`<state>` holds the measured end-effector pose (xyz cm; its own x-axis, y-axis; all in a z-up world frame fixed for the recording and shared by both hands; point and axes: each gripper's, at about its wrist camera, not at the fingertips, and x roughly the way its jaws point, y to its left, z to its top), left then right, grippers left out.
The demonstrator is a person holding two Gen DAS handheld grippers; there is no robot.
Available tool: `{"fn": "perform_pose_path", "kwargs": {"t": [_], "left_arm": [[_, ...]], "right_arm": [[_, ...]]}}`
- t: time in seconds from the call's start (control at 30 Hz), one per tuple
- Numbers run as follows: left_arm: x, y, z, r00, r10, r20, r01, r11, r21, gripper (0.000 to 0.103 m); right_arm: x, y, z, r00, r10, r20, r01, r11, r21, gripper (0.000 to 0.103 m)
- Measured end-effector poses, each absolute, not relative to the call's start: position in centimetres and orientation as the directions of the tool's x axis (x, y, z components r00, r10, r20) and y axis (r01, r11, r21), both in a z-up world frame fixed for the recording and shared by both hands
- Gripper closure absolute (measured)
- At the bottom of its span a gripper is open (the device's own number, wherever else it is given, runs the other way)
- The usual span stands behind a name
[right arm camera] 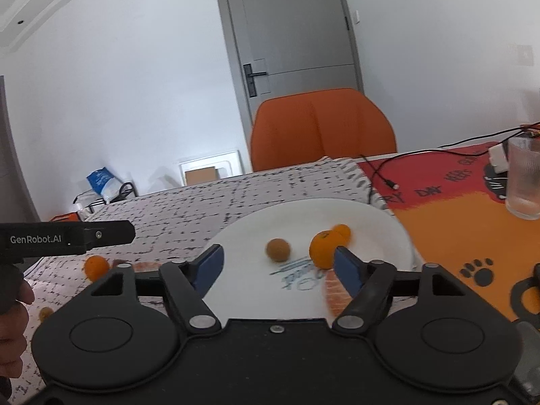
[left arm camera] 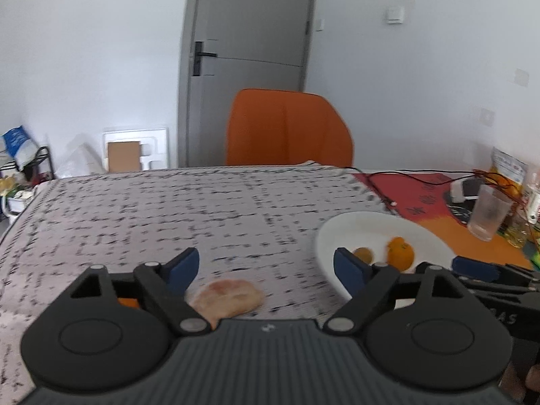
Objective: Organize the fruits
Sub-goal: 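Carry the peeled segment and orange into the white bowl and release both, then withdraw both grippers from the bowl back over the table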
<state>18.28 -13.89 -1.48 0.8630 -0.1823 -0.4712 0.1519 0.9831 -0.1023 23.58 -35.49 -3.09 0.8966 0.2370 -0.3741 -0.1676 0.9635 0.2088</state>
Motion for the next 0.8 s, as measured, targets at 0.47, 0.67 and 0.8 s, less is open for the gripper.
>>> {"fn": "perform_pose_path", "kwargs": {"t": [0.47,0.67,0.8], "left_arm": [[16.9,-8.6,-3.0,0.861,-0.067,-0.504,0.023,0.995,-0.093,0.011],[15.8,-7.0,-3.2,0.868,-0.050,-0.493,-0.010,0.993,-0.117,0.011],[14.6,-6.0,-3.3,0.870,-0.042,-0.492,-0.025,0.991,-0.129,0.011]], "right_arm": [[23.5,-32.4,-3.4,0.878,0.319,-0.357,-0.247,0.940,0.234,0.006],[23.2,-31.0,-2.8,0.872,0.334,-0.357,-0.269,0.938,0.219,0.001],[22.5,-29.8,-2.6,0.866,0.348,-0.360,-0.289,0.934,0.208,0.000]]}}
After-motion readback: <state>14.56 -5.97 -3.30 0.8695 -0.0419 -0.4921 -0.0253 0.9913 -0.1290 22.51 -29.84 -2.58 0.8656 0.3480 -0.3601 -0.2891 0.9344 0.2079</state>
